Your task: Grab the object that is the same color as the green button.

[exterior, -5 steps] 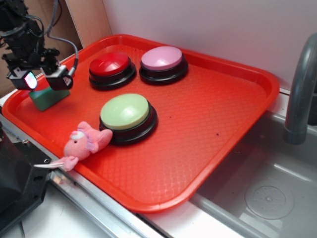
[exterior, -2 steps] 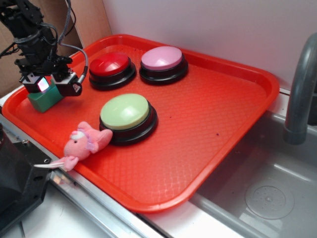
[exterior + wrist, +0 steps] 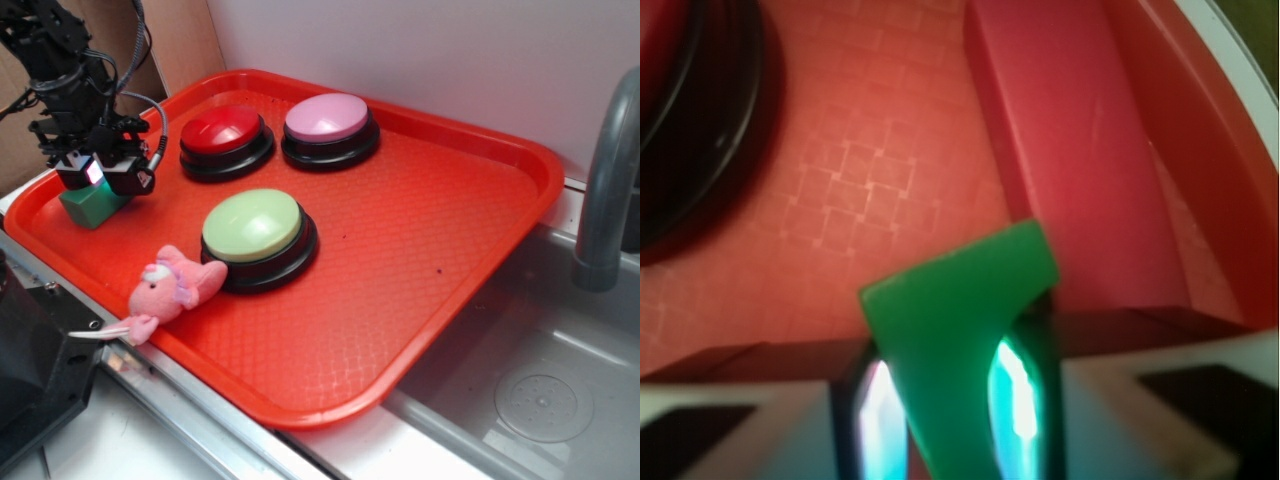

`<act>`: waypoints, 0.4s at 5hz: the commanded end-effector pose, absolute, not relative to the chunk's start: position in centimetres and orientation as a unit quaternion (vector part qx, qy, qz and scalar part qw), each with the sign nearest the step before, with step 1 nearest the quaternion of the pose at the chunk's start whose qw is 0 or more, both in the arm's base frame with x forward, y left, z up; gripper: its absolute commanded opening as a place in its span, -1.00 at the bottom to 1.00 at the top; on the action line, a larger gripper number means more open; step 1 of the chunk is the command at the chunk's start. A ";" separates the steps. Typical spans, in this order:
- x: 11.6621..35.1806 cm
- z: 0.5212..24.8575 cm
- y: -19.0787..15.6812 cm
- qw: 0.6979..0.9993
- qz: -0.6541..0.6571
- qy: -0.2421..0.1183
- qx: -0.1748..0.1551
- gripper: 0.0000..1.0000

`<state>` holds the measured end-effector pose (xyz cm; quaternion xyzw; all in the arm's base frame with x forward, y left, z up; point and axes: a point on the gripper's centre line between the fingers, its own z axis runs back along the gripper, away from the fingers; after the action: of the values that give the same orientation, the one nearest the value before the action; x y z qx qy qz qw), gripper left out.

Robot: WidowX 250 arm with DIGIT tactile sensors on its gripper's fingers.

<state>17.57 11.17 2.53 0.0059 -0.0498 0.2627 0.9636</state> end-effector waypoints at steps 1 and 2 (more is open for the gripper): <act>17.8 4.4 11.1 0.953 0.296 -0.059 0.001 -1.00; 18.4 7.5 9.8 0.954 0.293 -0.065 -0.013 -1.00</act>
<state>17.89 9.34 6.48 -0.0188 -0.0411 0.2933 0.9549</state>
